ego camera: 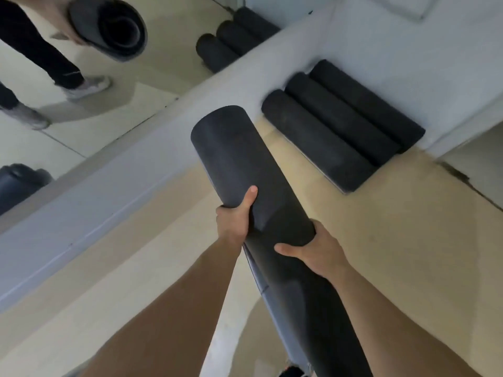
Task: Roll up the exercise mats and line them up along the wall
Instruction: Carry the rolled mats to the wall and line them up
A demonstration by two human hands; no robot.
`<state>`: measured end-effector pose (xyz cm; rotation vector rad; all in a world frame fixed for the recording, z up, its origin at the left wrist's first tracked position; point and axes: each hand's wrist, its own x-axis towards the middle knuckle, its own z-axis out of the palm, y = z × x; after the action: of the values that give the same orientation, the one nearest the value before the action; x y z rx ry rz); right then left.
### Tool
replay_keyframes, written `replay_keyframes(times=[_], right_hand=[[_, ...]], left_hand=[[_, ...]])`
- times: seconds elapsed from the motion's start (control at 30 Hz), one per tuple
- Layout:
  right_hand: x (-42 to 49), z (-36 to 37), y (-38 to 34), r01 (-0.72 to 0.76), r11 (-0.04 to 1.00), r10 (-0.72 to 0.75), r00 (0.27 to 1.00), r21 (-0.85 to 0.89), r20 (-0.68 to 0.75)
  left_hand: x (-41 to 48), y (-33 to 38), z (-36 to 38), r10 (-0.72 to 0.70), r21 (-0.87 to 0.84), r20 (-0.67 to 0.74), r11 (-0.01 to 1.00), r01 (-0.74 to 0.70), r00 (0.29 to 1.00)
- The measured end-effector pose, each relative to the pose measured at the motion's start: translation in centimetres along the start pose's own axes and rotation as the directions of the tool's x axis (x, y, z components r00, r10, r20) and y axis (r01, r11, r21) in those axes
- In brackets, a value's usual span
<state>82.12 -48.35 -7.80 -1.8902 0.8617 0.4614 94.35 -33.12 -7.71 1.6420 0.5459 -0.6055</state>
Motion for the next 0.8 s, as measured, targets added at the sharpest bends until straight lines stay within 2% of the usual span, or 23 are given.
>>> replay_keyframes(times=[0.23,0.43,0.63,0.7,0.8], right_hand=[[20.2,-5.2,-2.7,-0.057,0.992,0.062,0.997,-0.117,0.045],[37.0,-5.0,-2.7,-0.115,0.983,0.12,0.992,-0.144,0.028],[50.1,-3.6,-0.7,-0.041,0.979,0.047,0.999,-0.202,0.021],[52.3,-3.3,-0.1,-0.034,0.936,0.036,0.999,-0.351,0.0],[53.4,-2.8,1.9,0.021,0.814,-0.034,0.999,-0.581,-0.012]], left_hand=[[17.1,3.0,10.7,-0.117,-0.087,-0.05,0.99,0.112,0.992],[32.1,1.9,17.5,-0.09,-0.029,-0.029,0.996,0.09,0.995],[44.7,-1.5,22.6,-0.123,-0.078,-0.104,0.99,0.115,0.987],[46.6,-2.8,23.8,-0.158,-0.053,-0.092,0.987,0.154,0.983],[48.6,-4.9,25.9,-0.222,-0.003,-0.072,0.975,0.222,0.972]])
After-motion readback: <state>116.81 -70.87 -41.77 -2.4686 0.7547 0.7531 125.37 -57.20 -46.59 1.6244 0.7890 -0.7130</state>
